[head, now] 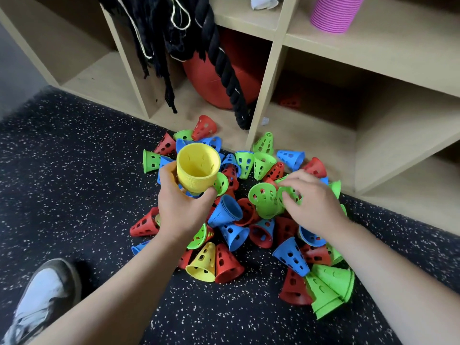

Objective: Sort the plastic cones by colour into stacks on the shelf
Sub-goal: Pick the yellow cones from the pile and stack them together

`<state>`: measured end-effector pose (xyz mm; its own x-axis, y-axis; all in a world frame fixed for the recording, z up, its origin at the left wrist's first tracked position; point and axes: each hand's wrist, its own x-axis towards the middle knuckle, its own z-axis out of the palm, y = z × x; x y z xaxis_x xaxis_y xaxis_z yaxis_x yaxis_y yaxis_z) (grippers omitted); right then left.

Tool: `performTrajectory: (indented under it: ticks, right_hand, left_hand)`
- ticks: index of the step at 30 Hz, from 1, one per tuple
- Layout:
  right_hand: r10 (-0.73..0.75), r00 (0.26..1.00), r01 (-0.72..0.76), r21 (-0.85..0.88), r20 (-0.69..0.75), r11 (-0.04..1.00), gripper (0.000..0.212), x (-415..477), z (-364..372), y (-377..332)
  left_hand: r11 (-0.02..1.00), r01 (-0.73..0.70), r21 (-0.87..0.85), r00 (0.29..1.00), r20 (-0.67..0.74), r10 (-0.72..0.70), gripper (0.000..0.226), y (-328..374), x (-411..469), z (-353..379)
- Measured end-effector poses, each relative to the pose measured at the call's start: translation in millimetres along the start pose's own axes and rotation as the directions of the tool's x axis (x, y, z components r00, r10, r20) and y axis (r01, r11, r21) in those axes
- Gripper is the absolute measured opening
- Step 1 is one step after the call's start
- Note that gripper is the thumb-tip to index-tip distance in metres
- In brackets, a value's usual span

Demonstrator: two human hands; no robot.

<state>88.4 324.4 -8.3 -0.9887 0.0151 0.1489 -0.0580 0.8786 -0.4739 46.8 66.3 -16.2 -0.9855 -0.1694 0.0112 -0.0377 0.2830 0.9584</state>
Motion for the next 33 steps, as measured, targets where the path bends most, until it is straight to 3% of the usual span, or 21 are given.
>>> performTrajectory:
  ticks: [3, 8, 14, 18, 24, 28, 33]
  right_hand:
    - [-0.012, 0.996, 0.018, 0.06, -0.086, 0.998, 0.015, 12.2, -24.8, -4.3]
    - [-0.175, 0.984, 0.176, -0.112, 0.016, 0.978, 0.016, 23.4, -81.0, -12.0]
    - [-0.128, 0.987, 0.135, -0.074, 0.093, 0.988, 0.014, 15.5, -120.3, -20.0]
    - [-0.133, 0.984, 0.129, 0.047, 0.116, 0.991, 0.015, -7.1, -108.5, -34.2]
    - [-0.201, 0.946, 0.19, 0.069, 0.255, 0.979, 0.013, -21.1, -75.9, -48.7]
    - [-0.188, 0.945, 0.176, 0.068, 0.268, 0.982, 0.013, -16.5, -57.4, -57.6]
    - [-0.124, 0.961, 0.094, 0.129, 0.246, 0.987, 0.008, -15.5, -21.7, -83.2]
  left_hand:
    - [1.0, -0.006, -0.008, 1.0, 0.022, 0.006, 0.064, 2.7, -2.6, 6.7]
    - [1.0, -0.019, -0.014, 0.999, 0.039, 0.019, 0.063, 10.5, -5.1, 15.2]
    - [0.998, -0.044, -0.035, 0.999, 0.008, 0.044, 0.062, 21.8, 9.9, -0.1]
    - [0.999, -0.05, -0.018, 0.999, 0.017, 0.051, 0.058, 19.3, 22.8, -22.9]
    - [0.999, -0.042, -0.031, 0.999, 0.011, 0.042, 0.061, 11.8, 30.3, -62.7]
    - [0.998, -0.057, -0.034, 0.997, 0.041, 0.058, 0.072, 5.2, 36.1, -83.5]
    - [0.998, -0.061, -0.007, 0.998, 0.014, 0.061, 0.071, -7.3, 37.9, -96.4]
